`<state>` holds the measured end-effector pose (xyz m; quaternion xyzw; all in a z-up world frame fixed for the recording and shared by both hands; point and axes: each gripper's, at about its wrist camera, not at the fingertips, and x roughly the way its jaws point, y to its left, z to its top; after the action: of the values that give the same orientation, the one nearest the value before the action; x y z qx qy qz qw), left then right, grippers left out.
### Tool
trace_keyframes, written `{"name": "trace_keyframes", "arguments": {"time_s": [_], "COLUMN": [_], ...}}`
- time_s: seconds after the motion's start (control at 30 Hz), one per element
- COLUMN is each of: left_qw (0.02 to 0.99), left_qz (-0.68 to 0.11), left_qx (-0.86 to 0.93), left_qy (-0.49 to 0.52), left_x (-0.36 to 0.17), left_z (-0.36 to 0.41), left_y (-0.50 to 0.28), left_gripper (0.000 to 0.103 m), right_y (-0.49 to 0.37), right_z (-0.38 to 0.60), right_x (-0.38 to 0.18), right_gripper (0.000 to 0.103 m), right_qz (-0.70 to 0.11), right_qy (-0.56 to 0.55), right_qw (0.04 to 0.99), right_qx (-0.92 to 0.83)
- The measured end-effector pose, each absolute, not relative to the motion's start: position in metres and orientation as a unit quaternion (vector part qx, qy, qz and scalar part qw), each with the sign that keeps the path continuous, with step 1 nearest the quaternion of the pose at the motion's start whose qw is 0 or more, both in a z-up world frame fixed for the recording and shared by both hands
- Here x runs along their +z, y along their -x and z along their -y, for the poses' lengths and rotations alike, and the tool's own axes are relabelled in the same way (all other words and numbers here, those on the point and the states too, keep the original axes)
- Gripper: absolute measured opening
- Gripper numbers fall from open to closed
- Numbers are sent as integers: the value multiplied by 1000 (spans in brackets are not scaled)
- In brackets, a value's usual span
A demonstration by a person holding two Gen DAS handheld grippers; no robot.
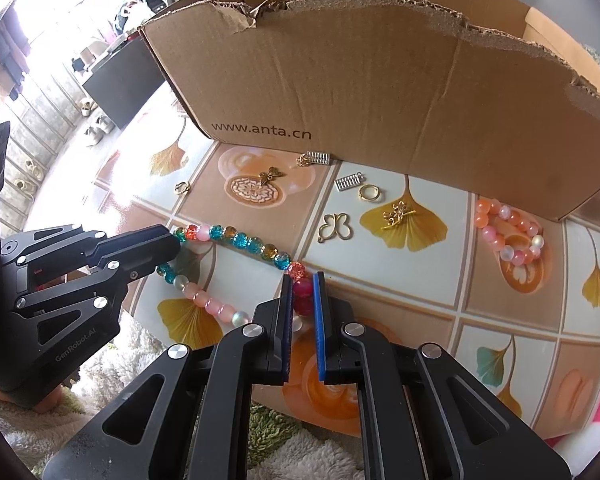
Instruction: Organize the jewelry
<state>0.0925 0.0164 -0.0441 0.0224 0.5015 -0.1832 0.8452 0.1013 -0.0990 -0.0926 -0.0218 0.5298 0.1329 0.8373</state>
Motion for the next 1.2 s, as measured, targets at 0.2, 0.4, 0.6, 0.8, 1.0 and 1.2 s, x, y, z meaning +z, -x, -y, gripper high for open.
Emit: {"name": "trace_keyframes", "arguments": {"time_s": [0.2,0.4,0.6,0.8,1.0,1.2], "left_qw": [846,845,846,846,849,859], "left_qz": [-502,-502,-502,-502,-496,-480], "left_qx": [-182,-181,-181,-180,-177,-176], "left_qy": [-22,-19,-20,-23,-34,-44], "left_x": [-44,-44,-44,-44,-42,-33], "left_z": [-16,-17,-18,-17,-15,-13], "left_y": [-92,-92,-92,-92,-89,-86], "left_gripper": [10,10,10,10,9,9], "right_y": [-101,-102,-102,-102,-102,-102], "right_z": [99,102,104,104,109,113], "right_x": [-94,-94,-94,-94,-93,-87], "right_gripper": [7,7,7,7,7,7], "right_qz": [-529,-529,-529,-529,-527,-517], "right_qy": [19,14,15,14,7,6], "right_qw": [838,837,838,837,839,845], "right_qx": [135,137,136,137,137,136]}}
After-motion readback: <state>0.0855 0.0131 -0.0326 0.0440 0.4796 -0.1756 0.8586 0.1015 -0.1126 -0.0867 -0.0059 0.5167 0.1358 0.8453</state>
